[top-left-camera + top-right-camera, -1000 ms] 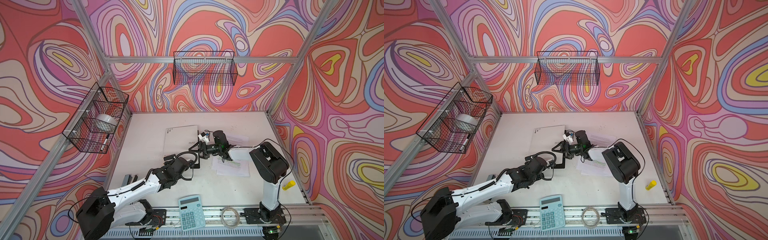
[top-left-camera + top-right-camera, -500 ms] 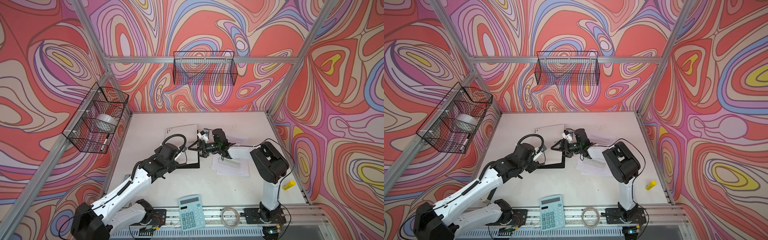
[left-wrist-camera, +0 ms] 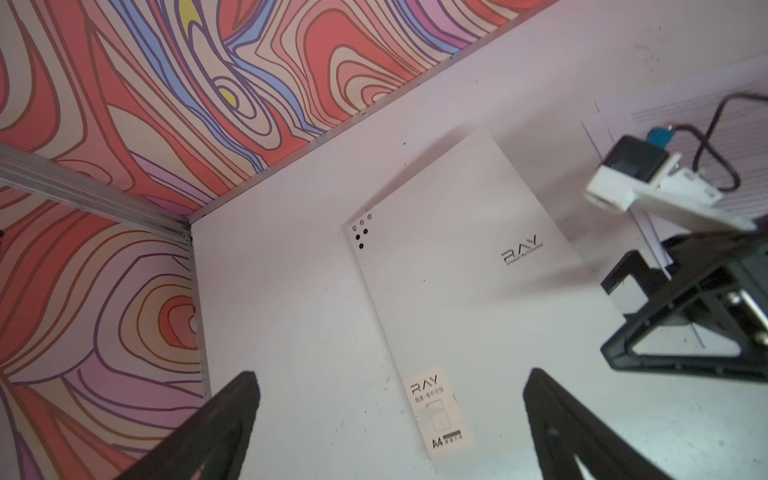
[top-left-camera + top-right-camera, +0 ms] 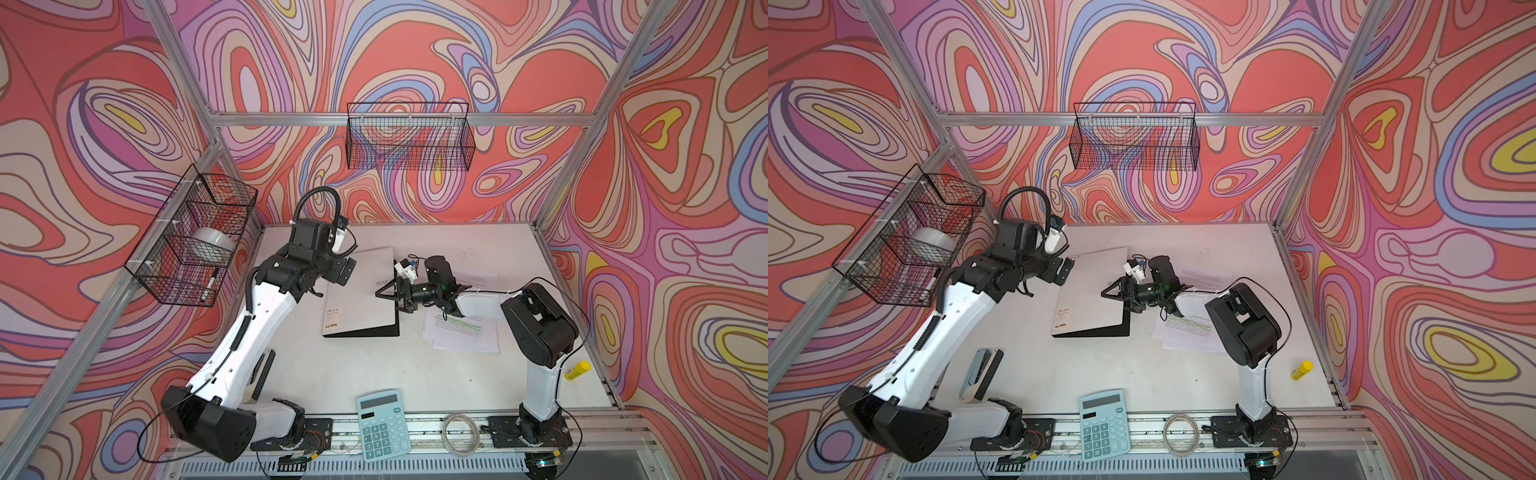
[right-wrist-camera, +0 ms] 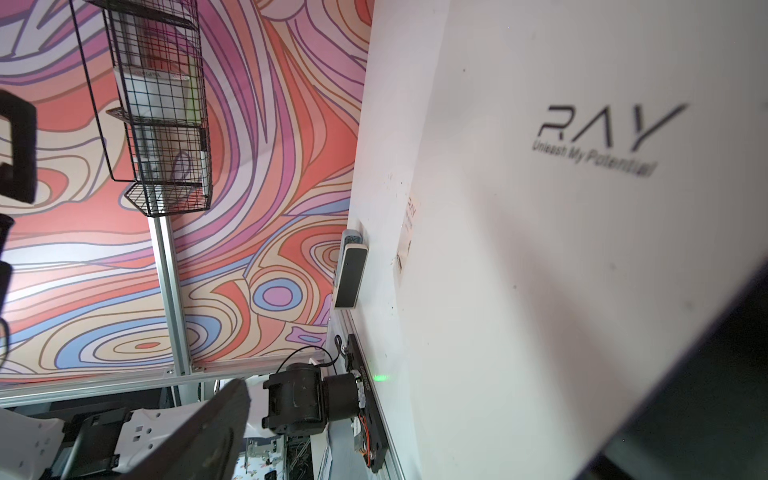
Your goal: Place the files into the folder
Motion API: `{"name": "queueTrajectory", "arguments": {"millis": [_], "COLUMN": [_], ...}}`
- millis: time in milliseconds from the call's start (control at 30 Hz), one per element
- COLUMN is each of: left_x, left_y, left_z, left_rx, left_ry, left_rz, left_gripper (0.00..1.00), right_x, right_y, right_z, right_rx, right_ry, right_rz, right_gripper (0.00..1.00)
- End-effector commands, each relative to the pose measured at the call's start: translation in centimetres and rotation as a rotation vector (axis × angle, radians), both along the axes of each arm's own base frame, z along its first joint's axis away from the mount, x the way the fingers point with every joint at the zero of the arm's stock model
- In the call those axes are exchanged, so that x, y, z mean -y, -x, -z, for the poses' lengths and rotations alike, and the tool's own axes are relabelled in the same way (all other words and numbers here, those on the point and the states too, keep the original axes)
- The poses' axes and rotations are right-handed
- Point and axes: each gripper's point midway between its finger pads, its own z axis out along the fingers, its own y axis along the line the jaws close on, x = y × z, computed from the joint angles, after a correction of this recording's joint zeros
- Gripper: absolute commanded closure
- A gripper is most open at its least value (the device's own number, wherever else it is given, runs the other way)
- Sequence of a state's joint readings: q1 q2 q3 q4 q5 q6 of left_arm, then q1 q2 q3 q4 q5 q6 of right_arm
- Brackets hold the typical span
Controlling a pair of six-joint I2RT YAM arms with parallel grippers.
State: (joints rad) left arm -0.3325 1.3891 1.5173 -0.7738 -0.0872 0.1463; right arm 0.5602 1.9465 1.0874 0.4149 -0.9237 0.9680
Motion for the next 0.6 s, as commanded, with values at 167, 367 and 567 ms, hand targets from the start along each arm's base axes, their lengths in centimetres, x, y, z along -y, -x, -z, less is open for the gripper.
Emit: {"name": "queueTrajectory", "arguments": {"millis": [167, 367, 567], "left_x": [3.3, 5.3, 5.1], "left_y": [-2.9, -4.0, -4.3], "left_z": [3.7, 5.6, 6.6], "left_rx": [-0.311, -0.409, -0.431], "left_ry": [0.268, 0.348, 0.342], "left_rz": [-0.104, -0.096, -0.131], "left_gripper": [0.00, 0.00, 0.00], "right_x": [-2.2, -4.0, -5.3], "right_y": [-0.5, -0.5, -1.3], "right_z": [-5.9, -7.7, -9.7], "right_rx": [0.152, 0.191, 0.193], "right_ry": [-0.101, -0.149, -0.261], "right_rz": [0.026, 0.039, 0.078], "right_gripper": [0.02, 0.03, 0.03]}}
